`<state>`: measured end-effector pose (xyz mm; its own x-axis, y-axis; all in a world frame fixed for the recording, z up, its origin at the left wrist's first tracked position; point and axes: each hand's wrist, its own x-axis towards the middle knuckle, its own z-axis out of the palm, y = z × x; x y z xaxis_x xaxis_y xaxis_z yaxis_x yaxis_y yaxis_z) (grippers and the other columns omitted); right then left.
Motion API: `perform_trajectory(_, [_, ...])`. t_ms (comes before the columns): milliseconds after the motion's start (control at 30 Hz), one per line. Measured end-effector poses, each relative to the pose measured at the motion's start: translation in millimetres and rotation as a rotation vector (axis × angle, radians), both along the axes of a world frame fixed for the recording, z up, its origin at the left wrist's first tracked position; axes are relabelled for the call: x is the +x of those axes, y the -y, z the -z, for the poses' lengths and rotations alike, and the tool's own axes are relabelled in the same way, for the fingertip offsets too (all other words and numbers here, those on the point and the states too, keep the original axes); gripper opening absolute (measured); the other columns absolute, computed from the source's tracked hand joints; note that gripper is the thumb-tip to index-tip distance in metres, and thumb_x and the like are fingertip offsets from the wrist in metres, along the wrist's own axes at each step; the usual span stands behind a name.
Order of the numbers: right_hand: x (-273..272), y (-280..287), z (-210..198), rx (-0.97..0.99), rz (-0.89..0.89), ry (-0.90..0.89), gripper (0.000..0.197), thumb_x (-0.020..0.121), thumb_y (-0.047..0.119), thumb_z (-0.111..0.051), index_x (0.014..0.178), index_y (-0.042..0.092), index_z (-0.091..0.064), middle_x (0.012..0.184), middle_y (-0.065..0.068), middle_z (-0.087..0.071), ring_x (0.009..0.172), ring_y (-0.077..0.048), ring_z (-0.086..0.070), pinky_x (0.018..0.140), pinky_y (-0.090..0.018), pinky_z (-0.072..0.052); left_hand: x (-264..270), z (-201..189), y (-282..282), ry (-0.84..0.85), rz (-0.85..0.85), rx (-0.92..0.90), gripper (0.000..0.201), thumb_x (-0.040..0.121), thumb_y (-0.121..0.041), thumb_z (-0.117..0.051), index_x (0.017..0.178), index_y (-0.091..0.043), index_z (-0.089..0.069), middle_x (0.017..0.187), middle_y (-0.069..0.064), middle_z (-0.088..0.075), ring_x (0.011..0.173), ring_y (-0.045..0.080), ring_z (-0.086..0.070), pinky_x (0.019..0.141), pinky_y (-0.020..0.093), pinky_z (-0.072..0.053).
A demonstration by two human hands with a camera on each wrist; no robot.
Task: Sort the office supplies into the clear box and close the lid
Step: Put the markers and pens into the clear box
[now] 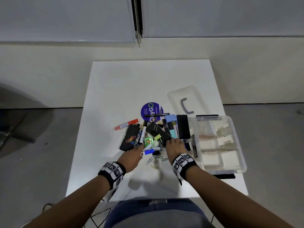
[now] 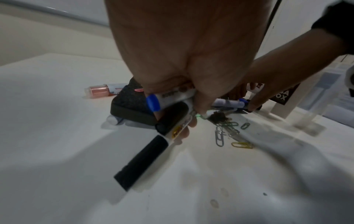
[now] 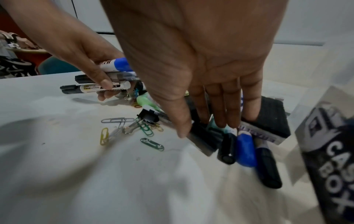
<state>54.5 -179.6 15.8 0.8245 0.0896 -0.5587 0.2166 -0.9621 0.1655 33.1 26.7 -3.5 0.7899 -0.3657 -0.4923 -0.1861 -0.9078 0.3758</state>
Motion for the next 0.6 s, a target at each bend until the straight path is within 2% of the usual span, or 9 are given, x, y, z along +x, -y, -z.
perform_trajectory(100, [-1.8,-7.7,5.0,0.05,-0.009,0.005,0.038,0.089,0.009,-0.05,0.126,0.007,-0.045,0.128,-0.017,-0.051,0.116,-0.035,-0.051,0.096,-0.046,-0.043,1.6,-0.3,2.2,-0.057,-0.07,-0.04,0.051,0.099,-0.025,-0.047,0.146,-0.017,-0.028,0.137,0.012,-0.052,0.113,0.032,-0.059,0.089,0.043,-0.051])
perform_trajectory(167, [-5.1,-10.6,6.1,0.047,-0.007,-0.018,0.034,0.092,0.01,-0.046,0.125,0.006,-0.047,0.127,-0.017,-0.054,0.116,-0.034,-0.052,0.096,-0.045,-0.044,2.7,-0.7,4.6,-0.093,-0.136,-0.087,0.049,0.098,-0.026,-0.048,0.143,-0.018,-0.03,0.133,0.013,-0.054,0.105,0.032,-0.062,0.088,0.044,-0.052])
perform_trajectory(267, [-9.4,-12.0,3.1,0.038,0.013,-0.029,0.031,0.095,0.011,-0.041,0.123,0.002,-0.049,0.123,-0.02,-0.058,0.111,-0.033,-0.058,0.09,-0.043,-0.047,4.5,-5.7,6.2,-0.151,-0.254,-0.199,0.041,0.098,-0.027,-0.049,0.136,-0.02,-0.033,0.105,0.014,-0.062,0.081,0.026,-0.069,0.073,0.041,-0.057])
perform_trajectory(333, [-9.5,-9.3,-7.4,0.098,0.109,-0.047,0.028,0.088,0.017,-0.058,0.11,0.0,-0.057,0.104,-0.024,-0.066,0.092,-0.034,-0.068,0.074,-0.04,-0.053,5.8,-11.6,8.2,-0.201,-0.33,-0.284,0.039,0.099,-0.028,-0.047,0.134,-0.02,-0.034,0.1,0.012,-0.063,0.069,0.019,-0.068,0.06,0.029,-0.054])
perform_trajectory(367, [-9.8,-5.9,-12.2,0.128,0.138,-0.019,0.029,0.085,0.019,-0.064,0.106,0.0,-0.059,0.096,-0.023,-0.069,0.085,-0.033,-0.07,0.068,-0.038,-0.054,6.5,-15.1,10.1,-0.221,-0.374,-0.334,0.038,0.1,-0.028,-0.047,0.135,-0.02,-0.035,0.1,0.013,-0.064,0.065,0.017,-0.066,0.058,0.026,-0.053])
perform_trajectory(400, [-9.3,-2.4,-18.6,0.145,0.161,-0.05,0.028,0.089,0.018,-0.059,0.111,0.001,-0.056,0.099,-0.019,-0.07,0.088,-0.032,-0.071,0.07,-0.037,-0.054,7.1,-19.2,13.3,-0.227,-0.413,-0.388,0.037,0.1,-0.028,-0.046,0.134,-0.019,-0.037,0.097,0.013,-0.066,0.062,0.017,-0.063,0.057,0.026,-0.052])
perform_trajectory(467, [-7.3,8.3,-30.4,0.176,0.096,-0.064,0.029,0.097,0.012,-0.04,0.125,0.004,-0.046,0.115,-0.013,-0.068,0.103,-0.029,-0.067,0.082,-0.037,-0.052,9.3,-28.7,22.1,-0.205,-0.463,-0.464,0.033,0.099,-0.031,-0.048,0.129,-0.021,-0.041,0.084,0.012,-0.065,0.055,0.019,-0.061,0.053,0.025,-0.051])
perform_trajectory(533, [-1.9,23.0,-55.2,0.251,0.092,-0.084,0.031,0.096,0.009,-0.039,0.126,0.007,-0.043,0.118,-0.013,-0.065,0.107,-0.031,-0.065,0.085,-0.038,-0.05,12.0,-40.0,35.7,-0.183,-0.475,-0.488,0.03,0.098,-0.034,-0.051,0.125,-0.026,-0.041,0.077,0.013,-0.061,0.051,0.02,-0.06,0.049,0.025,-0.049])
perform_trajectory(600, [4.8,41.9,-84.5,0.328,0.126,-0.097,0.032,0.094,0.008,-0.043,0.126,0.008,-0.043,0.116,-0.015,-0.063,0.105,-0.033,-0.063,0.081,-0.039,-0.048,16.3,-51.4,52.2,-0.138,-0.449,-0.499,0.031,0.095,-0.034,-0.055,0.122,-0.033,-0.039,0.076,0.01,-0.061,0.05,0.021,-0.059,0.047,0.028,-0.05])
